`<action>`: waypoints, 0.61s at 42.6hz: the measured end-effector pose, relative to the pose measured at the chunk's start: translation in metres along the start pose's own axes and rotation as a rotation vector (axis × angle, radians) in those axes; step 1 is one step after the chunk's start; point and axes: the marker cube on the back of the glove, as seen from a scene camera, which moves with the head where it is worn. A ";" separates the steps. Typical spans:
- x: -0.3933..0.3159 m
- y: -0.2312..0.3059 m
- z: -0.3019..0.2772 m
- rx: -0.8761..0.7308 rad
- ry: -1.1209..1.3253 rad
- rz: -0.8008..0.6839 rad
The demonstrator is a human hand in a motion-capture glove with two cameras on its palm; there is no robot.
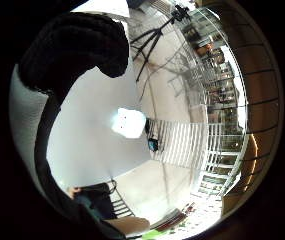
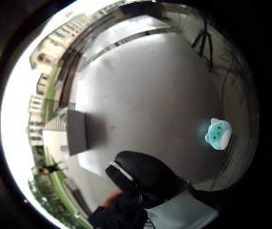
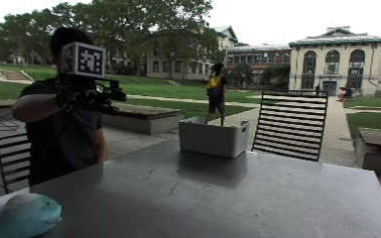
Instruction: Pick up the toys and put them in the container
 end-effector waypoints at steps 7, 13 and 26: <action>0.063 0.014 0.039 -0.046 -0.016 0.051; 0.098 0.019 0.074 -0.071 -0.046 0.080; 0.143 0.030 0.159 -0.153 -0.072 0.142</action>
